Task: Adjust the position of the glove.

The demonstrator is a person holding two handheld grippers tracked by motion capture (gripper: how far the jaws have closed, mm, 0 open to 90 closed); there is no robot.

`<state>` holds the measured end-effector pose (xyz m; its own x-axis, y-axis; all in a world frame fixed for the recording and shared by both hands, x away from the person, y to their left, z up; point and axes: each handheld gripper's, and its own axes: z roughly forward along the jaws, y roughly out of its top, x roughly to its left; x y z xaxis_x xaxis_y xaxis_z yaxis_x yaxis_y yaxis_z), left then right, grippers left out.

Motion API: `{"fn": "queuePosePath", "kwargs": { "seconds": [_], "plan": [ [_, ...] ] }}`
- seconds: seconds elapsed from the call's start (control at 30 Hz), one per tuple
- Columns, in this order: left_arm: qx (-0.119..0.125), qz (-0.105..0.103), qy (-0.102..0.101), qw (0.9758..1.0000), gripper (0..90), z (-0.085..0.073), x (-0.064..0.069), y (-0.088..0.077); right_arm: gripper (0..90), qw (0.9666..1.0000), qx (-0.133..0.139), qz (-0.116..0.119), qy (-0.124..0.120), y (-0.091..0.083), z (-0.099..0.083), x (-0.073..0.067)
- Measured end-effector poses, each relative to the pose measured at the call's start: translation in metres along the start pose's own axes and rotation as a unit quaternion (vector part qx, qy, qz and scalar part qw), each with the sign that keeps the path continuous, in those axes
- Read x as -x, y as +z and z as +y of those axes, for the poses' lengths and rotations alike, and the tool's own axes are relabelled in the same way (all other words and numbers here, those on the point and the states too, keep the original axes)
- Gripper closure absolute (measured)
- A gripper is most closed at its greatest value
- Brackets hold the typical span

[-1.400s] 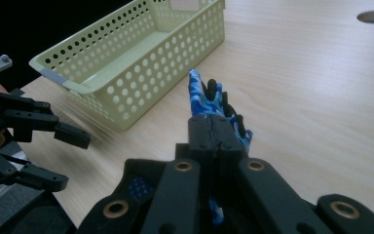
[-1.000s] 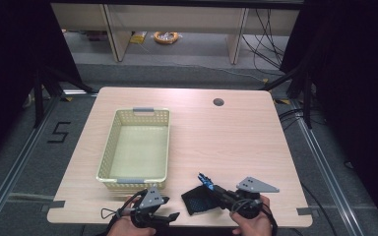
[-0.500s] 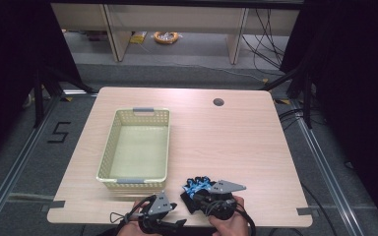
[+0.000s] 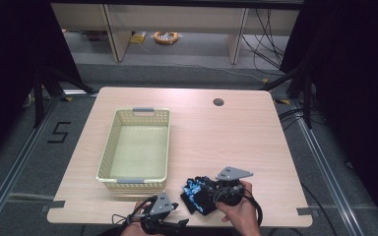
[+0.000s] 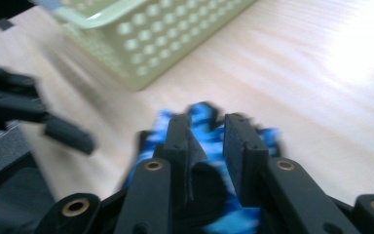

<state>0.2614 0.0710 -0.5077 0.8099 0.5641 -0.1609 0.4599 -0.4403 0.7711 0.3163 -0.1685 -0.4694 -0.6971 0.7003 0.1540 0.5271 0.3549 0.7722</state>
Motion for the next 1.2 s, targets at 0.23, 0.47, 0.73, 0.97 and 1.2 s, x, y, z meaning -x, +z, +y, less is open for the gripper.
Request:
{"fn": "queuePosePath", "kwargs": {
  "seconds": [0.23,0.47,0.73,0.97,1.2],
  "plan": [
    [0.001,0.012,-0.003,0.9999,31.6,0.009,0.016,0.013,66.0,0.9995,-0.03,-0.002,-0.004,0.019,0.013,0.037],
    [0.009,0.023,-0.007,0.9997,27.4,0.015,0.022,0.027,60.0,0.9984,-0.055,0.007,0.006,0.035,0.013,0.046],
    [0.014,0.045,0.01,0.9988,27.5,0.017,0.026,0.04,68.7,0.996,-0.087,0.01,0.02,0.045,0.007,0.045],
    [0.021,0.059,-0.003,0.998,31.7,0.016,0.027,0.044,81.0,0.9964,-0.083,-0.009,0.017,0.045,0.004,0.041],
    [0.048,0.044,-0.004,0.9979,52.4,0.015,0.025,0.043,87.8,0.9969,-0.076,-0.012,0.018,0.044,0.002,0.037]
  ]
}}
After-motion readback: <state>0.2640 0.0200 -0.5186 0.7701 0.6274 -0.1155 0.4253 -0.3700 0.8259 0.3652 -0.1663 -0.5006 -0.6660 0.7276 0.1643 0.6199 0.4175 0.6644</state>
